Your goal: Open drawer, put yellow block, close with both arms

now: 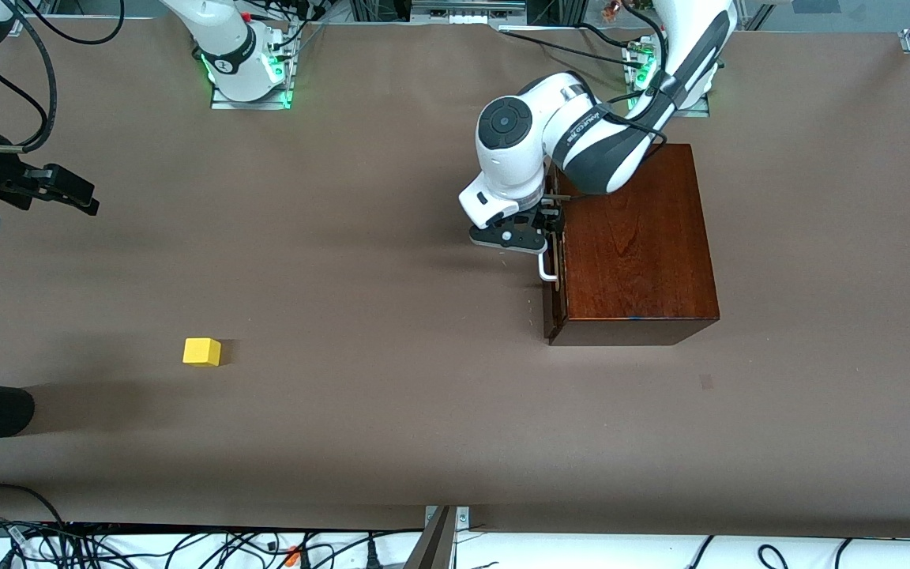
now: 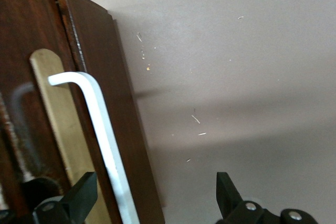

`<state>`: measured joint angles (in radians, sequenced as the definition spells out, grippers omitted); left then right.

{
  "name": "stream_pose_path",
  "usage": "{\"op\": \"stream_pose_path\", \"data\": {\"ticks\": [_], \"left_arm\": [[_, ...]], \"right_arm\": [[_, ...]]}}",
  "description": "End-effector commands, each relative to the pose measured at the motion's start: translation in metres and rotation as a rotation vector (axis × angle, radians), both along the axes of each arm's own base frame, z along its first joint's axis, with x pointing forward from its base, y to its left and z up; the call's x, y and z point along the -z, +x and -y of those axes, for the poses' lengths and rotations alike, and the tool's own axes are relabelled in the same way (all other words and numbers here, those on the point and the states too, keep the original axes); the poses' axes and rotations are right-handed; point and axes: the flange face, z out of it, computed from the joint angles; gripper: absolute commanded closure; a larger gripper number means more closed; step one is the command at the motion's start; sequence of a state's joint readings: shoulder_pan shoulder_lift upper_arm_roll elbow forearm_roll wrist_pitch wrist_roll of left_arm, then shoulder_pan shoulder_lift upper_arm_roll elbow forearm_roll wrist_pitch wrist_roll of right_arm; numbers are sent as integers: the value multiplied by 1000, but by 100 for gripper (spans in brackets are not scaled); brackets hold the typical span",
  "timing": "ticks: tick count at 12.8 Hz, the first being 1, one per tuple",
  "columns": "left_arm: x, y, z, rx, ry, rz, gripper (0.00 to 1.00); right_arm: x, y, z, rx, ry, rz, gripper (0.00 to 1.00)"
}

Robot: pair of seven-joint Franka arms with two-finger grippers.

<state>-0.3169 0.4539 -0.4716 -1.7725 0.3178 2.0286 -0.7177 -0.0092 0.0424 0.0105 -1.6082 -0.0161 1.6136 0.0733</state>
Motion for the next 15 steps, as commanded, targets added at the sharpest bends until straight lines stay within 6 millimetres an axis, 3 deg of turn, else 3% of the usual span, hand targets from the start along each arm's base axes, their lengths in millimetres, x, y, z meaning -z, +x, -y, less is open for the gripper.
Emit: {"op": "stream_pose_path", "data": {"ticks": [1, 8, 15], "left_arm": [[8, 0, -5, 0, 0, 39, 0], [33, 1, -1, 20, 2, 41, 0], [41, 0, 6, -9, -15, 42, 0]], "right_arm": [[-2, 2, 1, 3, 14, 6, 0], [-3, 2, 1, 3, 14, 8, 0], [-3, 2, 1, 3, 14, 8, 0]]}}
